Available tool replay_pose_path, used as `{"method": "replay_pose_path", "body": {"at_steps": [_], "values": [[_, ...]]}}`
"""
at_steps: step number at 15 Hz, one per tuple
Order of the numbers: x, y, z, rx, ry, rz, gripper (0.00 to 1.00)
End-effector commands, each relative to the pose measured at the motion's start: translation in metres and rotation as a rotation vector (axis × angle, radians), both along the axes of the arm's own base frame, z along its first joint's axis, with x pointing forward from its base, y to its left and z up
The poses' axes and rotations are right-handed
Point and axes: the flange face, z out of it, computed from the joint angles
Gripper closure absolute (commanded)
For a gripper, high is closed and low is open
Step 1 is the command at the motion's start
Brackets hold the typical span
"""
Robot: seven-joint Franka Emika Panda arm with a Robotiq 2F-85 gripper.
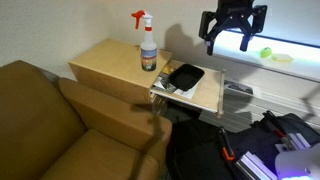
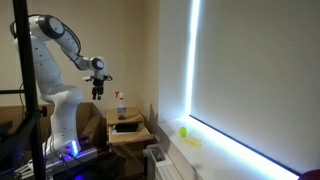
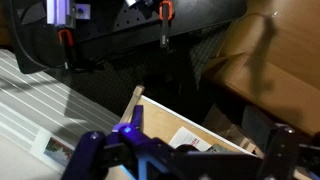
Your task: Move the black tray to the window sill then place the green ball on it and close the top tray of the night stand
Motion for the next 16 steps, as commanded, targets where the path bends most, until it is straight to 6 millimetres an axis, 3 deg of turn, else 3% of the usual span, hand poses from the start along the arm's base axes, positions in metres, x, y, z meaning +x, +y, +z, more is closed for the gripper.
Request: {"method": "replay_pose_path", "body": {"at_steps": [1,4,6,7,9,10,12,16], "values": [[0.000,0.000,0.001,0.000,0.001,0.000,0.00],[0.004,-0.017,-0.013,-0.034,-0.051,-0.086,0.00],[-0.001,-0.004,0.000,0.145,0.009,-0.054,0.00],[0.003,-0.008,-0.004,0.050,-0.004,-0.077,0.00],[0.002,-0.005,0.000,0.110,0.005,-0.067,0.00],[0.007,-0.004,-0.006,0.062,-0.008,-0.071,0.00],[0.040,-0.035,-0.041,0.022,-0.044,-0.233,0.00],[0.075,-0.094,-0.098,-0.011,-0.132,-0.464,0.00]]}}
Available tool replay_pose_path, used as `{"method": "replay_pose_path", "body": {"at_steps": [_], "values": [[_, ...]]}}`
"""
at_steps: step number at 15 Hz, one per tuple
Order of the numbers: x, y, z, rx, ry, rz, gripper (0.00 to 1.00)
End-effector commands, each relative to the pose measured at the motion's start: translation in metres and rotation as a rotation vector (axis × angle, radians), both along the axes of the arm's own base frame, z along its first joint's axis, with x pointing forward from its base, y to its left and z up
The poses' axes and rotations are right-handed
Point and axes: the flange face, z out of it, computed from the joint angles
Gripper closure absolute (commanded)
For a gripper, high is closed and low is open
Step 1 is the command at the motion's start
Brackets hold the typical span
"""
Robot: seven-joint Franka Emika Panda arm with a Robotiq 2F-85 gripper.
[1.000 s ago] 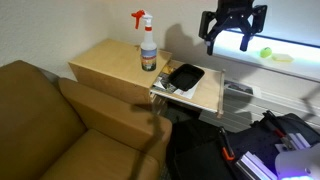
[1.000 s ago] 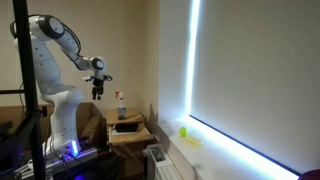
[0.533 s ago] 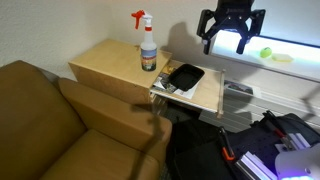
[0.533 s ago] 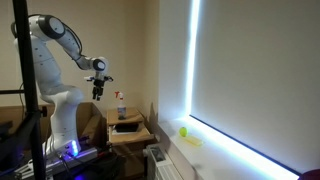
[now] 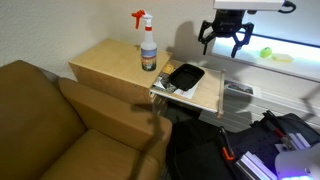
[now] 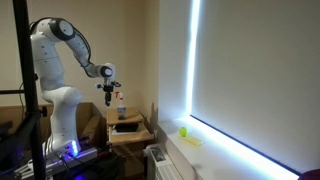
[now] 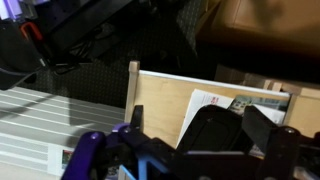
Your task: Move the black tray to the window sill then place the green ball on it and close the top tray of the night stand
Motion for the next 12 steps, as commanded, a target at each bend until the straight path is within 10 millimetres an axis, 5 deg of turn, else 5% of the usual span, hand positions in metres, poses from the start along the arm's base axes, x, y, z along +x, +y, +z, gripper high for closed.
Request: {"method": "replay_pose_path", "body": {"at_steps": [1,4,6,12], "values": [[0.032,-0.051,-0.063,-0.020,-0.026,-0.202,0.00],[0.044,-0.070,-0.103,0.013,-0.027,-0.391,0.00],[0.036,-0.072,-0.097,0.010,-0.015,-0.365,0.00],[0.056,-0.072,-0.145,-0.004,-0.037,-0.483,0.00]]}}
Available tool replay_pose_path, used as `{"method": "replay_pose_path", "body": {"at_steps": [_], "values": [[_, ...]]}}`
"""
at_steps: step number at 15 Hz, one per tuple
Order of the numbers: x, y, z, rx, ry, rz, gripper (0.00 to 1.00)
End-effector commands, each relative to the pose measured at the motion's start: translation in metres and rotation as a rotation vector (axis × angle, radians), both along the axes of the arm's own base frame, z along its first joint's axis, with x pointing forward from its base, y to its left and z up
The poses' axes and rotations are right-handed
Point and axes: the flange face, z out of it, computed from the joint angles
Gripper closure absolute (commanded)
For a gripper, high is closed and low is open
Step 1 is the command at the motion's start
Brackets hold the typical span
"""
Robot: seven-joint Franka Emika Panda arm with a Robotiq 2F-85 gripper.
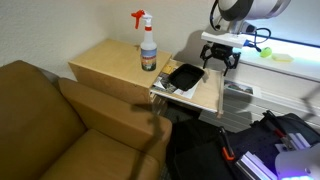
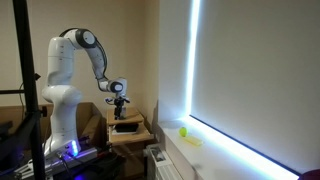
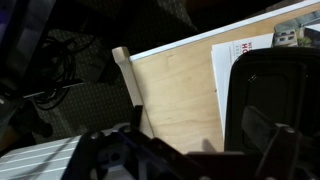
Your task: Move the black tray to the window sill then place the green ball on it and close the top tray of the night stand
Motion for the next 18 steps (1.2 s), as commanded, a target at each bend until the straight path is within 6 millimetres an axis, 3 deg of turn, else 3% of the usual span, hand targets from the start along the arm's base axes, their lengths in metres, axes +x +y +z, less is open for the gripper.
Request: {"method": "replay_pose_path", "body": {"at_steps": [1,5,10,11,15,18], "values": [[0.019,-0.001,-0.037,-0.014,-0.078,-0.065,0.00],[0.040,0.008,-0.075,-0.023,-0.249,-0.097,0.00],[0.055,0.015,-0.125,-0.048,-0.193,-0.102,0.00],[0.045,0.013,-0.111,-0.047,-0.204,-0.091,0.00],[0.047,0.016,-0.117,-0.047,-0.199,-0.097,0.00],[0.055,0.014,-0.142,-0.053,-0.202,-0.104,0.00]]}}
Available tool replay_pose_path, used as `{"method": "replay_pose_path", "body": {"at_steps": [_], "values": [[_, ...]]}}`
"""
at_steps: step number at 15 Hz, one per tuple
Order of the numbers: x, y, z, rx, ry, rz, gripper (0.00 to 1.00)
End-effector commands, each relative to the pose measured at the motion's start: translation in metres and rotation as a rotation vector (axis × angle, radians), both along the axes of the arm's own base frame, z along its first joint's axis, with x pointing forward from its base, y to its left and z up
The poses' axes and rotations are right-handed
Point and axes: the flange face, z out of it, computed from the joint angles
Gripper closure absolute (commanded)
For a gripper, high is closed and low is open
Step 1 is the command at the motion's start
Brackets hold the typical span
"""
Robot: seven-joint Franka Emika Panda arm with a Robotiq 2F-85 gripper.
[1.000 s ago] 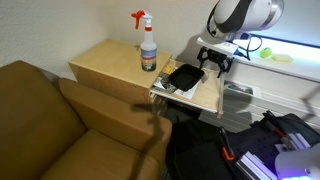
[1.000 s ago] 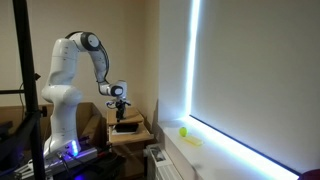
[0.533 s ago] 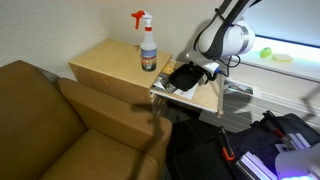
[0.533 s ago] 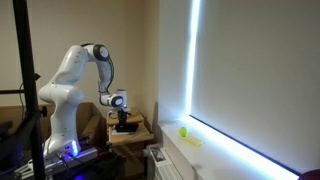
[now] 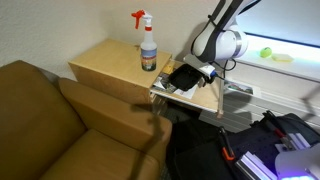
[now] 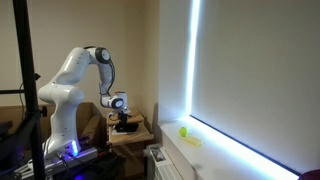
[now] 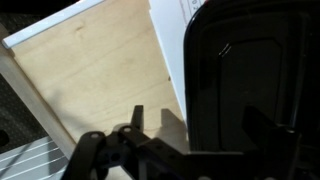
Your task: Move the black tray to the window sill then place the green ball on it and close the top tray of the night stand
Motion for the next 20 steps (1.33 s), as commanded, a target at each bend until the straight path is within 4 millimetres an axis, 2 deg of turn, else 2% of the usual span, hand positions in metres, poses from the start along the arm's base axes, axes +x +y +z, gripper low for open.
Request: {"method": "replay_pose_path", "body": {"at_steps": [1,4,5,6,7,17,19,20], "values": [[0.009,0.000,-0.025,-0.005,-0.007,0.005,0.00],[0.016,-0.005,-0.038,-0.022,-0.009,-0.010,0.00],[0.009,-0.002,-0.028,-0.008,0.006,-0.008,0.00],[0.011,-0.003,-0.032,-0.012,0.007,-0.010,0.25],[0.010,-0.004,-0.033,-0.017,0.012,-0.011,0.26],[0.013,-0.018,-0.025,-0.025,0.012,-0.042,0.97],[0.008,-0.022,-0.011,-0.024,0.012,-0.052,1.00],[-0.002,-0.028,0.006,-0.028,0.008,-0.053,1.00]]}}
